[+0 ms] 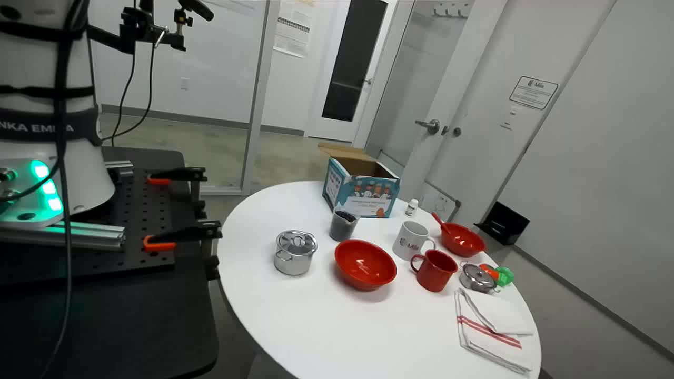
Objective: Pour some contents of the jug into the bowl
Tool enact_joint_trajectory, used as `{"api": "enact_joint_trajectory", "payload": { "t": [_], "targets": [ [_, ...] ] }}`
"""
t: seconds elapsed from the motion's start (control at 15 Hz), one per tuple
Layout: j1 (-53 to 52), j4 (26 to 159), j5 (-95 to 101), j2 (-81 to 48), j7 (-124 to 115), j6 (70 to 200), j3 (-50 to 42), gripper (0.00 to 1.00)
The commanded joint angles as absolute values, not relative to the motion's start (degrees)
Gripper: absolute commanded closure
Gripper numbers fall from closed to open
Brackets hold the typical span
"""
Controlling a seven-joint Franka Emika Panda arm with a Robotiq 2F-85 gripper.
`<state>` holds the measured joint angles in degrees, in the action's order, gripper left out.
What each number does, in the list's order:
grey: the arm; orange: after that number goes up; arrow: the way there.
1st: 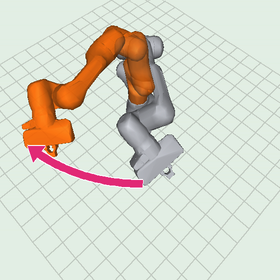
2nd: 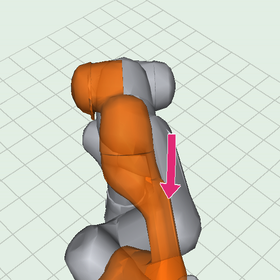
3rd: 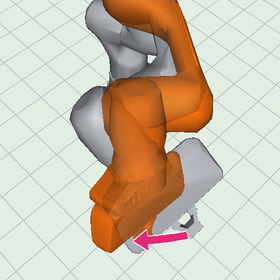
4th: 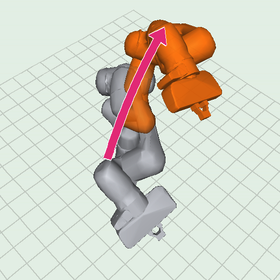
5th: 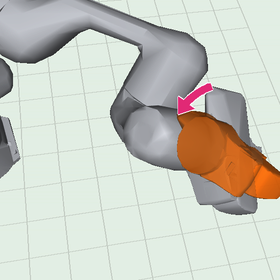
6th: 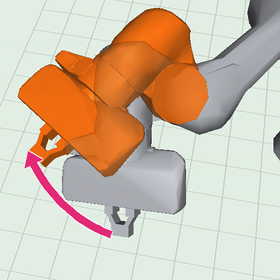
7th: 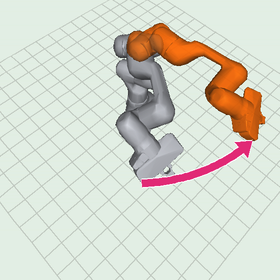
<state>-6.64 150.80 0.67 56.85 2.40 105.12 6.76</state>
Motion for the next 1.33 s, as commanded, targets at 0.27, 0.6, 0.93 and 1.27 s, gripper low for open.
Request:
{"api": "enact_joint_trajectory", "payload": {
  "t": [0.27,0.6,0.93,1.27],
  "targets": [
    [-4.62,149.64,0.51,50.52,-3.13,110.52,7.84,0.0],
    [-3.66,148.56,0.76,41.9,-8.35,116.01,9.98,0.0],
    [-4.1,147.03,0.51,32.27,-12.58,118.78,12.22,0.0],
    [-5.12,147.68,0.97,29.3,-12.71,119.95,11.89,0.0]
  ]
}}
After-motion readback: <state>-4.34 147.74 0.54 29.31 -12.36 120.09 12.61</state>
